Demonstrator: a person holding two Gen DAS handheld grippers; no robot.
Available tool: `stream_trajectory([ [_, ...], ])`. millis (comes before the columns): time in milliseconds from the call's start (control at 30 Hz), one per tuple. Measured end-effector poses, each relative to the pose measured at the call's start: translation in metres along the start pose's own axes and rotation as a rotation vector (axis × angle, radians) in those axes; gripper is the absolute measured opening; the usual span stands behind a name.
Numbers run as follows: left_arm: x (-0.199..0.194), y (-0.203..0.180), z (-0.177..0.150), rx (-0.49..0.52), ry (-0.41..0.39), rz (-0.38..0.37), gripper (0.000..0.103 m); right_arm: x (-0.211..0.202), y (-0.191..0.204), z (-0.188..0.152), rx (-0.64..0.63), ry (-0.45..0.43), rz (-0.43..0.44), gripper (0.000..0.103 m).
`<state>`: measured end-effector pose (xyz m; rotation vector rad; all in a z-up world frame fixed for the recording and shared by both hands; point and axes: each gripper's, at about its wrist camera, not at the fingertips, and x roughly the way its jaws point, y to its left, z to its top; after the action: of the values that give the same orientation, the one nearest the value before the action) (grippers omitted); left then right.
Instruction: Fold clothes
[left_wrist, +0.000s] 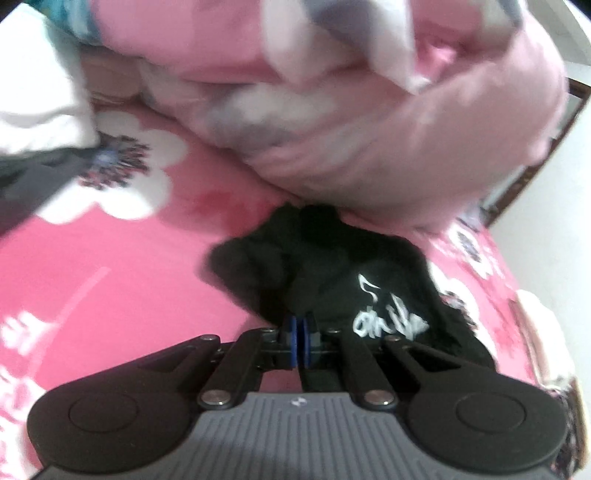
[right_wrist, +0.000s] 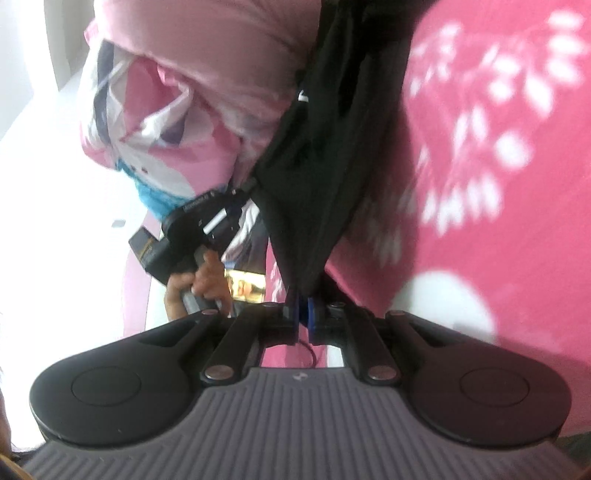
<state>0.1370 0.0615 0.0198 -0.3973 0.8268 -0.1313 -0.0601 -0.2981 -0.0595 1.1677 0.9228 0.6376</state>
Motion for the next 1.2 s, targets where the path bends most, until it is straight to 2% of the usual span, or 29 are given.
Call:
stream_trajectory([
  [133, 0.023, 0.018, 0.0, 0.023, 0.033, 0.109, 0.005, 0.018, -0.006, -0.006, -0.013, 0.048, -0.083, 0.002],
  [200, 0.036, 0.028, -0.01, 0.011, 0.073, 0.118, 0.007, 0.022, -0.007, -0.01, -0.038, 0.068, -0.168, 0.005],
  [267, 0.032, 0.032, -0.016, 0.014, 0.054, 0.106, 0.011, 0.017, -0.001, -0.016, -0.084, 0.068, -0.208, 0.006],
  [300, 0.027, 0.032, -0.018, 0.023, 0.035, 0.103, 0.02, 0.013, 0.003, -0.018, -0.11, 0.063, -0.22, 0.008],
  [333, 0.021, 0.03, -0.019, 0.034, 0.016, 0.105, 0.036, 0.006, 0.007, -0.02, -0.14, 0.053, -0.23, 0.013],
  [367, 0.016, 0.028, -0.019, 0.049, -0.004, 0.113, 0.043, -0.002, 0.012, -0.02, -0.17, 0.035, -0.244, 0.016],
  [400, 0.009, 0.026, -0.02, 0.067, -0.032, 0.127, 0.048, -0.01, 0.017, -0.02, -0.199, 0.014, -0.256, 0.025],
  [433, 0.001, 0.021, -0.022, 0.091, -0.067, 0.147, 0.048, -0.02, 0.021, -0.017, -0.223, -0.012, -0.265, 0.029],
  [500, -0.014, 0.012, -0.025, 0.14, -0.116, 0.163, 0.051, -0.04, 0.026, -0.006, -0.267, -0.079, -0.291, 0.034],
  [567, -0.028, -0.002, -0.03, 0.191, -0.133, 0.121, 0.053, -0.053, 0.03, 0.014, -0.305, -0.153, -0.339, 0.041],
  [600, -0.035, -0.01, -0.033, 0.225, -0.129, 0.088, 0.058, -0.058, 0.032, 0.026, -0.337, -0.195, -0.377, 0.042],
  [633, -0.039, -0.021, -0.039, 0.275, -0.098, 0.034, 0.064, -0.06, 0.033, 0.038, -0.372, -0.232, -0.418, 0.044],
  [700, -0.046, -0.045, -0.057, 0.371, -0.004, -0.093, 0.068, -0.059, 0.035, 0.065, -0.433, -0.311, -0.522, 0.045],
  [767, -0.047, -0.067, -0.079, 0.446, 0.091, -0.218, 0.07, -0.052, 0.035, 0.089, -0.46, -0.342, -0.55, 0.045],
  [800, -0.046, -0.077, -0.091, 0.488, 0.134, -0.252, 0.07, -0.048, 0.035, 0.102, -0.468, -0.352, -0.554, 0.045],
  [867, -0.04, -0.097, -0.114, 0.594, 0.188, -0.26, 0.07, -0.042, 0.033, 0.127, -0.425, -0.365, -0.502, 0.045],
  [967, -0.031, -0.118, -0.14, 0.757, 0.203, -0.179, 0.065, -0.028, 0.03, 0.158, -0.346, -0.367, -0.398, 0.045],
  [1067, -0.026, -0.127, -0.154, 0.851, 0.199, -0.145, 0.058, -0.008, 0.019, 0.184, -0.269, -0.338, -0.383, 0.043],
  [1100, -0.026, -0.13, -0.158, 0.879, 0.198, -0.138, 0.052, 0.0, 0.017, 0.19, -0.251, -0.319, -0.386, 0.03],
  [1133, -0.027, -0.131, -0.158, 0.9, 0.198, -0.137, 0.036, 0.005, 0.016, 0.191, -0.24, -0.301, -0.391, 0.006],
  [1167, -0.028, -0.132, -0.157, 0.913, 0.199, -0.136, 0.025, 0.008, 0.018, 0.191, -0.234, -0.29, -0.39, 0.003],
  [1200, -0.029, -0.132, -0.156, 0.918, 0.2, -0.128, 0.005, 0.01, 0.02, 0.19, -0.235, -0.288, -0.388, 0.002],
])
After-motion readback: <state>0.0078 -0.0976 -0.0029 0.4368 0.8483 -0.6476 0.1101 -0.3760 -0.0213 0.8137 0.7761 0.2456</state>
